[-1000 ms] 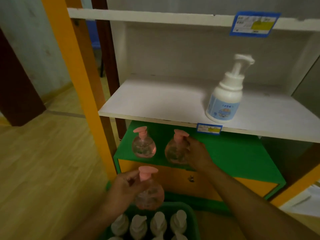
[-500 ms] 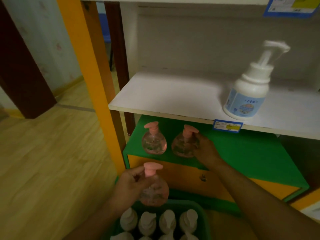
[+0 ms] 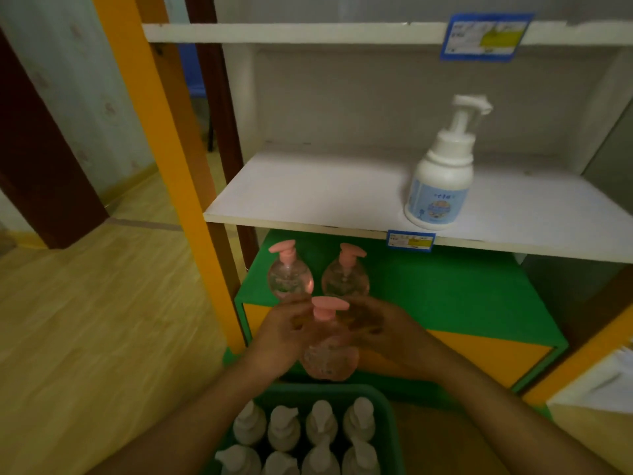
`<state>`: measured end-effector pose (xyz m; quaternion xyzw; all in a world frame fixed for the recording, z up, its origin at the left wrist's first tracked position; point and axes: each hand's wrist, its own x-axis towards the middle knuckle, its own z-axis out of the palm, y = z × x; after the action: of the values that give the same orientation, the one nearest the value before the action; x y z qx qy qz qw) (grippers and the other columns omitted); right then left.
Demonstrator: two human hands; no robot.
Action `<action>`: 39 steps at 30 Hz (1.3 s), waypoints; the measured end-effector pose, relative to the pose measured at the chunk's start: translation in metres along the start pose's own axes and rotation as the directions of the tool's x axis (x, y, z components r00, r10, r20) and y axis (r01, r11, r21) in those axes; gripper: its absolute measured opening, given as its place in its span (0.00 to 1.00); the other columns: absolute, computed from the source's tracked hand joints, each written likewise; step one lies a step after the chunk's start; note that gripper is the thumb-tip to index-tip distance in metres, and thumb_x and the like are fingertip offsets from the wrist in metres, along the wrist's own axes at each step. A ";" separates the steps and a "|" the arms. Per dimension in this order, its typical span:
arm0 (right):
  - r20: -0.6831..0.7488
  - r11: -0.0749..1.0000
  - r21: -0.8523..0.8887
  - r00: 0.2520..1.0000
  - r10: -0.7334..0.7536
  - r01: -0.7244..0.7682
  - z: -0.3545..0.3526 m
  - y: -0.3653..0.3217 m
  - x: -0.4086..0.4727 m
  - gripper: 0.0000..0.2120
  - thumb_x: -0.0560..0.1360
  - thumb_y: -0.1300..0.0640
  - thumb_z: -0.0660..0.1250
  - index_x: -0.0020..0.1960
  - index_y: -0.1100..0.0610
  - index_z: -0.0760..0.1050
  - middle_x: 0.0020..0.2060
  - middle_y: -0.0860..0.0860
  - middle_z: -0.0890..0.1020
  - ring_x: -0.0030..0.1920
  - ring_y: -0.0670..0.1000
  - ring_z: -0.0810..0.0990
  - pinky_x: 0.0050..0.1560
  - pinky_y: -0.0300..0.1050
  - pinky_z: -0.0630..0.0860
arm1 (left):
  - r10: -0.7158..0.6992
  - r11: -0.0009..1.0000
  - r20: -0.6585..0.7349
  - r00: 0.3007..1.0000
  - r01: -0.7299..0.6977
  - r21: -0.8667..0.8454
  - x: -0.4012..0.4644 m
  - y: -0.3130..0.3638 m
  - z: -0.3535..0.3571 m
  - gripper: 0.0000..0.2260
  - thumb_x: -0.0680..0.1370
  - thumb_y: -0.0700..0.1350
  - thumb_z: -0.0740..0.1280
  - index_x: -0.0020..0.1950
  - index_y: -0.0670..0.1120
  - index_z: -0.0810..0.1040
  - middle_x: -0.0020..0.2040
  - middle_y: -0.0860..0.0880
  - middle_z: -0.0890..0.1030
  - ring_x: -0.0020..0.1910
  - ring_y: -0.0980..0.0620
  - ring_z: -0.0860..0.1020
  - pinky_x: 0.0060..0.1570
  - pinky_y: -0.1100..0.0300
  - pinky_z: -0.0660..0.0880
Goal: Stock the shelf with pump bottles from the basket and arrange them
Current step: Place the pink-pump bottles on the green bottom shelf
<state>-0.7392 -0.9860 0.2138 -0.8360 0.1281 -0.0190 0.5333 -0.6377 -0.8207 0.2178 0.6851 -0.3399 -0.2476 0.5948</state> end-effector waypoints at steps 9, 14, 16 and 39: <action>0.086 0.994 -0.107 0.996 -0.009 0.018 -0.031 -0.010 -0.041 0.34 0.68 0.51 0.75 0.61 0.25 0.59 0.58 0.35 0.75 0.50 0.41 0.77 0.42 0.30 0.74 | 0.007 0.983 0.192 0.981 -0.042 0.178 0.015 0.033 0.031 0.09 0.77 0.41 0.64 0.55 0.48 0.79 0.51 0.56 0.81 0.49 0.68 0.78 0.44 0.77 0.72; 0.132 0.997 -0.078 0.991 0.024 -0.013 -0.041 -0.009 -0.040 0.39 0.65 0.47 0.77 0.66 0.27 0.59 0.63 0.37 0.73 0.62 0.41 0.72 0.61 0.38 0.73 | 0.004 0.988 0.219 0.976 -0.037 0.150 0.020 0.044 0.033 0.13 0.78 0.39 0.63 0.60 0.51 0.77 0.55 0.55 0.81 0.55 0.64 0.77 0.49 0.74 0.74; 0.156 1.000 -0.027 0.988 0.020 -0.016 -0.041 -0.013 -0.038 0.39 0.64 0.51 0.78 0.67 0.34 0.62 0.62 0.40 0.75 0.61 0.43 0.75 0.62 0.42 0.75 | 0.015 0.996 0.216 0.976 -0.034 0.083 0.020 0.047 0.036 0.14 0.77 0.36 0.63 0.58 0.51 0.77 0.54 0.54 0.81 0.53 0.63 0.79 0.47 0.72 0.76; -0.658 0.922 -0.151 0.732 0.176 -0.358 -0.075 0.058 0.038 0.21 0.64 0.45 0.74 0.51 0.53 0.71 0.46 0.49 0.79 0.45 0.51 0.79 0.43 0.45 0.76 | -0.289 0.906 0.275 0.917 0.170 0.387 0.002 -0.039 0.001 0.17 0.75 0.40 0.68 0.44 0.65 0.82 0.50 0.59 0.83 0.55 0.56 0.79 0.55 0.63 0.76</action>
<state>-0.7267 -1.0847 0.1904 -0.8167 0.4210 -0.2042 0.3379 -0.6302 -0.8206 0.1791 0.7664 -0.3884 -0.3608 0.3629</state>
